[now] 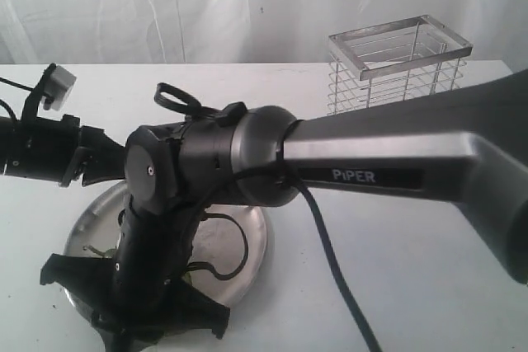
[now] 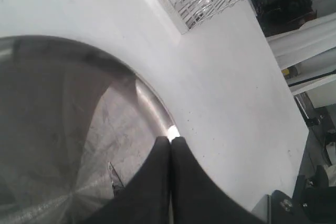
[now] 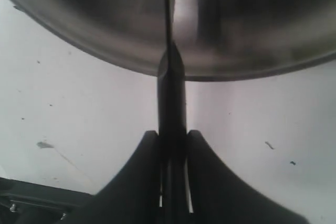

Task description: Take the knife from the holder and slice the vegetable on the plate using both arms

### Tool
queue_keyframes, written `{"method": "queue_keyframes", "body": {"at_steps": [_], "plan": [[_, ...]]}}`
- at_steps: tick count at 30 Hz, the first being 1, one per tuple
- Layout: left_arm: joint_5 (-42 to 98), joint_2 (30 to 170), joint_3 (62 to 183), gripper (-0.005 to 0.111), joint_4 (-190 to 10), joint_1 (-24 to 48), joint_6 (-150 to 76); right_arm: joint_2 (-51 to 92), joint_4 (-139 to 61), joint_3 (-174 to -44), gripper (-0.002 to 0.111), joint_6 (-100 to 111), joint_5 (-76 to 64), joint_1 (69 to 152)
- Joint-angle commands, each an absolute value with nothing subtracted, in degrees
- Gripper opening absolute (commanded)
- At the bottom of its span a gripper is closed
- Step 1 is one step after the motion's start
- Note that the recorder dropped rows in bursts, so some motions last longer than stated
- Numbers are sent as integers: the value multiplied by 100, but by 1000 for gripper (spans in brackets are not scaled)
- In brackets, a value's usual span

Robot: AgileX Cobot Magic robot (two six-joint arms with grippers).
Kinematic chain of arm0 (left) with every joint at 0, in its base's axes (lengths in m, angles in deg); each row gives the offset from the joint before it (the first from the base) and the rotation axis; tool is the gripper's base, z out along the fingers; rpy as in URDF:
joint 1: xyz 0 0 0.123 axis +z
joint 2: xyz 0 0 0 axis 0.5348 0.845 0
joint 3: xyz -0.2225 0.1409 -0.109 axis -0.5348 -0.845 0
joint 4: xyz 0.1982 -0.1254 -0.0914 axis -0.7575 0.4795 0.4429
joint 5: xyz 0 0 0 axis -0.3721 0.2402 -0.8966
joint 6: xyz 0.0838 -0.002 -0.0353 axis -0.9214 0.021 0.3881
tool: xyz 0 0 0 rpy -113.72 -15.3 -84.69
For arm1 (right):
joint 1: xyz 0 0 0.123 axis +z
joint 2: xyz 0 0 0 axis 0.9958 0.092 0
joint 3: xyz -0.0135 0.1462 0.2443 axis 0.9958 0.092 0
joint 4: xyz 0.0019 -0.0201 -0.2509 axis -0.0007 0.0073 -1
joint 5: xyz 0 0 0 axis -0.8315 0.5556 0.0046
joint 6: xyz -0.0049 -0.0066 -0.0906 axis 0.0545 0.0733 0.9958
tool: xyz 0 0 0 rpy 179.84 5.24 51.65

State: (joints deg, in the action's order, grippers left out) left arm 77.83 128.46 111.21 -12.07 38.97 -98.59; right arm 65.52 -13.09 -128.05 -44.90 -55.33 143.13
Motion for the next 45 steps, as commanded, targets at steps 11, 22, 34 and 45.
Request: {"method": "queue_keyframes", "body": {"at_steps": [11, 22, 34, 45], "plan": [[8230, 12632, 10903, 0, -1524, 3885, -10739, 5956, -1408, -12802, 0, -2346, -6406, 13823], [8129, 11133, 11313, 0, -3442, 3896, -12866, 5138, -1061, -12676, 0, 976, -7552, 11634], [7783, 12016, 11185, 62, -4383, 3112, -14930, 5109, -28, -12665, 0, 1984, -7552, 11266], [6521, 12907, 11185, 73, -4663, 3024, -15108, 5109, 18, -12665, 0, 1984, -7552, 11266]]}}
